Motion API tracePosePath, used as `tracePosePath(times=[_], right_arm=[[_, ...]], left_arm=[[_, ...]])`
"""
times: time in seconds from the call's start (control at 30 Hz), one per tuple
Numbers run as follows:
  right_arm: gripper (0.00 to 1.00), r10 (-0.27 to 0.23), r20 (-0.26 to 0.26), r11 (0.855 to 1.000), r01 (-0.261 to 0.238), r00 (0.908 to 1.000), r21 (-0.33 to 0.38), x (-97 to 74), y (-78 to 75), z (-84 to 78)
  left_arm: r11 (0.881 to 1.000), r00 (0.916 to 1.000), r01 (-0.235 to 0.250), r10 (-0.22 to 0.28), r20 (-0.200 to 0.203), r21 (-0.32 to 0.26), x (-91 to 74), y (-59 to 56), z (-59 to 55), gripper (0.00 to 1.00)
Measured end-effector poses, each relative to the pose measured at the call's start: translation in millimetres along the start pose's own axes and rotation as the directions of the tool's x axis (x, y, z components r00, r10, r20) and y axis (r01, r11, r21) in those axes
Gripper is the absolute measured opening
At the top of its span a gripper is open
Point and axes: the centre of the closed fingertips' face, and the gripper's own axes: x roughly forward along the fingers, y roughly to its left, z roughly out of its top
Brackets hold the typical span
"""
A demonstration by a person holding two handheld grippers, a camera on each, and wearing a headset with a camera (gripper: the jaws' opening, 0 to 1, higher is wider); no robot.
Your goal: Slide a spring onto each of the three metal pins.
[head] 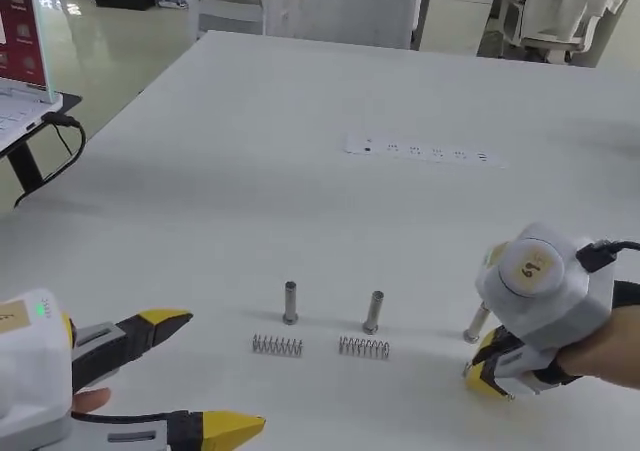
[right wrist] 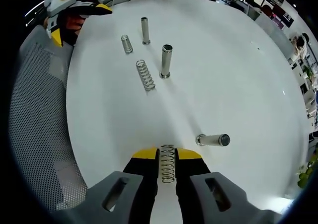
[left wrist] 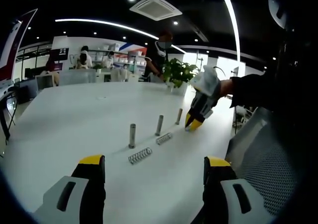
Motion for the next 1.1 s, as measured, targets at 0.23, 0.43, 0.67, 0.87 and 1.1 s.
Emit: tracePosePath(times=[0.23, 0.43, 0.67, 0.87, 1.1], right_arm=[[0.1, 0.003, -0.018, 1.0, -0.004, 0.9998, -0.019, 1.5, -0.8, 0.8], [0.09, 0.012, -0.036, 1.0, -0.013, 0.9993, -0.023, 4.0, -0.5, 0.2], [0.09, 0.028, -0.05, 0.999, -0.029, 0.9984, -0.016, 4.3, 0.3, 0.1], [0.09, 0.026, -0.05, 1.0, -0.027, 0.9984, -0.007, 4.1, 0.4, -0.1], [0.09, 0.014, -0.009, 1.0, -0.014, 0.9999, 0.007, 0.1, 2.6, 3.6]], left_arm=[[1.0, 1.0, -0.001, 0.001, 0.001, 0.0, -0.5, 0.2, -0.2, 0.78], [1.0, 1.0, -0.004, 0.004, 0.004, -0.002, -0.9, 0.3, 0.2, 0.78], [1.0, 1.0, -0.006, 0.006, 0.006, -0.005, -1.2, 0.7, 0.4, 0.78], [1.0, 1.0, -0.007, 0.007, 0.005, -0.003, -1.2, 0.6, 0.4, 0.78], [1.0, 1.0, -0.004, 0.004, 0.004, -0.001, -0.8, -0.4, 0.7, 0.78]])
